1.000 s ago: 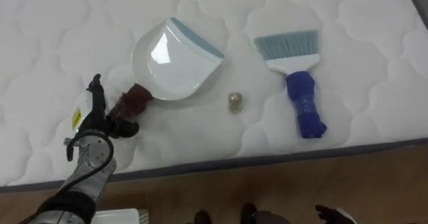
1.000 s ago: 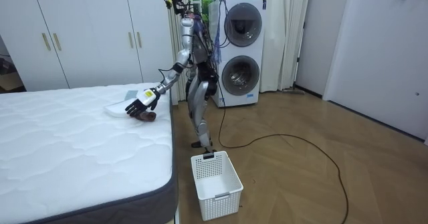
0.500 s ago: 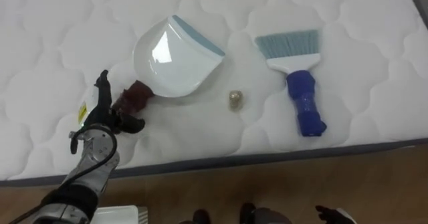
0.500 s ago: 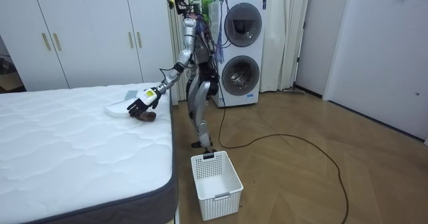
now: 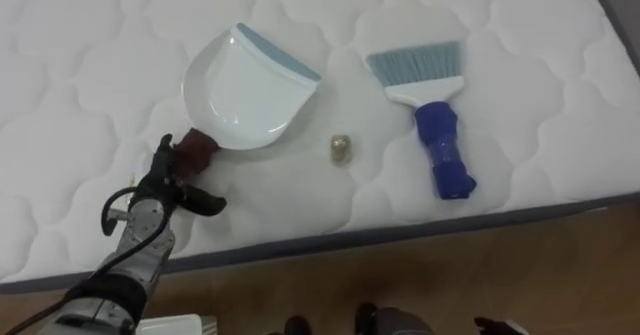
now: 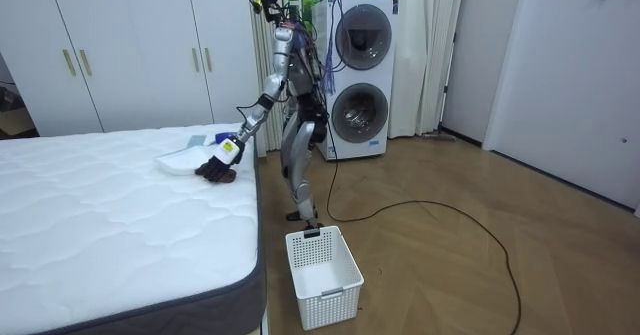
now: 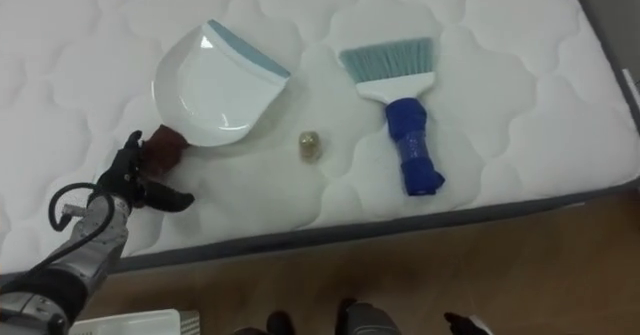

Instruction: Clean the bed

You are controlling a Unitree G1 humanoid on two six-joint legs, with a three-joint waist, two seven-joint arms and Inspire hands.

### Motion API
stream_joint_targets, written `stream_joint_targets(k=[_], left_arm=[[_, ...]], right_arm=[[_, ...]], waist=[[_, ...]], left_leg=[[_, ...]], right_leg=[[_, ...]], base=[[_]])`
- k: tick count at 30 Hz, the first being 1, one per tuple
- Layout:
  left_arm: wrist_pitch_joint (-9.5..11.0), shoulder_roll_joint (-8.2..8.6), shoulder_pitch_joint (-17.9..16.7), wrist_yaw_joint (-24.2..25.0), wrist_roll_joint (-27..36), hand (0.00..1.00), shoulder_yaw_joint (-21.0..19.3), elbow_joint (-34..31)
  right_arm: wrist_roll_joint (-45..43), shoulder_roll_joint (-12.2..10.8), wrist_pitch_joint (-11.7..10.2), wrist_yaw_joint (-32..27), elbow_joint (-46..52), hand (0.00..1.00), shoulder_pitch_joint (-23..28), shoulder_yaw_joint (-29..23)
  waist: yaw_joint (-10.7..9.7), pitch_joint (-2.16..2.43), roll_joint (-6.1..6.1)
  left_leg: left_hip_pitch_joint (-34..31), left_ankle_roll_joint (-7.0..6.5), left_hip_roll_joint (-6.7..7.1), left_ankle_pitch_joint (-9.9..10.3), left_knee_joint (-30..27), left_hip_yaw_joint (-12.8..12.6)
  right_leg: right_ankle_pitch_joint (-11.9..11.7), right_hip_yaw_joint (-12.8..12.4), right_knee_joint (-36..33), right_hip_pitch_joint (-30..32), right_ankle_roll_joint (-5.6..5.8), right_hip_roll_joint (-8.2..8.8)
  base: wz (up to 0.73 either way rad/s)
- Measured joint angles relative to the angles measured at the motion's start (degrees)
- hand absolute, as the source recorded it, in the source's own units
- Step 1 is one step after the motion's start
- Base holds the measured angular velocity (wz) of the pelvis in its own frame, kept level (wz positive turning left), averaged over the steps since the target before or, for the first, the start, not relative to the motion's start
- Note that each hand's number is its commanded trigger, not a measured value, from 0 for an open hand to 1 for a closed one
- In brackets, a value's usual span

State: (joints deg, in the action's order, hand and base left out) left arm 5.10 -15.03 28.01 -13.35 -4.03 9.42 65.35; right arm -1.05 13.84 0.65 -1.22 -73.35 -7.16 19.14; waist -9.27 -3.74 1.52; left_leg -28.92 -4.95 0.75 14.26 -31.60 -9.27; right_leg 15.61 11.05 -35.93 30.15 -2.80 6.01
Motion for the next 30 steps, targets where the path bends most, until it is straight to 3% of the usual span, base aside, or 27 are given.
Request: stream_joint_targets(k=[9, 15, 16, 18, 19, 24, 30], left_arm=[[-2.8, -0.09, 3.2, 1.6, 0.0, 0.0, 0.0, 2.2], [-3.7, -0.17, 3.3, 1.7, -0.5, 0.0, 0.0, 2.2], [-4.0, -0.31, 3.3, 1.7, -0.8, 0.33, 0.0, 2.2], [-4.4, -0.43, 3.4, 1.5, -3.1, 0.71, 0.0, 2.2], [-4.5, -0.44, 3.4, 1.5, -3.6, 1.0, 0.0, 2.2], [-5.2, -2.27, 4.6, -0.2, -10.1, 1.0, 0.2, 3.3], [-6.7, -3.06, 5.3, -2.3, -12.6, 1.0, 1.7, 5.2]], right_arm=[[0.0, 0.0, 0.8, 0.0, 0.0, 0.0, 0.3, 1.0], [0.1, 0.1, 2.0, 0.1, 0.1, 0.0, 0.6, 2.2], [0.1, 0.1, 2.0, 0.1, 0.3, 0.0, 0.6, 2.3], [0.2, 0.1, 1.9, 0.0, 0.4, 0.0, 0.8, 2.7], [0.3, 0.1, 2.0, -0.1, 0.4, 0.0, 0.9, 2.7], [0.3, 0.1, 3.4, 0.0, 1.4, 0.0, 1.7, 2.7], [0.8, 0.1, 4.4, 0.0, 2.6, 0.0, 1.8, 2.7]], waist=[[0.1, 0.02, 0.03], [0.2, 0.05, 0.07], [0.2, 0.06, 0.09], [0.1, 0.07, 0.05], [0.1, 0.07, 0.02], [-0.4, 0.11, -0.16], [-1.6, 0.12, -0.25]], left_leg=[[-0.1, -0.01, -0.04, 0.0, -0.2, 0.0], [-0.2, -0.01, -0.03, 0.0, -0.2, -0.6], [-0.3, -0.01, -0.16, 0.0, -0.3, -1.0], [-0.5, -0.02, -0.25, 0.0, -0.3, -1.5], [-0.6, -0.03, -0.25, 0.0, -0.3, -1.6], [-2.7, -0.18, -0.5, 0.2, -2.3, -1.5], [-3.0, -0.6, -0.73, 0.6, -2.7, -1.7]], right_leg=[[0.0, -0.2, -0.2, 0.0, -0.01, -0.04], [0.0, -0.7, -0.8, 0.7, -0.04, 0.05], [0.0, -0.8, -0.9, 1.0, -0.07, 0.04], [0.0, -1.2, -1.1, 1.4, -0.08, 0.01], [0.0, -1.4, -1.2, 1.6, -0.08, 0.02], [0.1, -1.5, -2.1, 3.2, -0.16, -0.06], [0.0, -1.3, -1.9, 3.2, -0.05, -0.1]], base=[[0.0], [-0.02], [-0.1], [-0.09], [-0.07], [-0.01], [-0.01]])
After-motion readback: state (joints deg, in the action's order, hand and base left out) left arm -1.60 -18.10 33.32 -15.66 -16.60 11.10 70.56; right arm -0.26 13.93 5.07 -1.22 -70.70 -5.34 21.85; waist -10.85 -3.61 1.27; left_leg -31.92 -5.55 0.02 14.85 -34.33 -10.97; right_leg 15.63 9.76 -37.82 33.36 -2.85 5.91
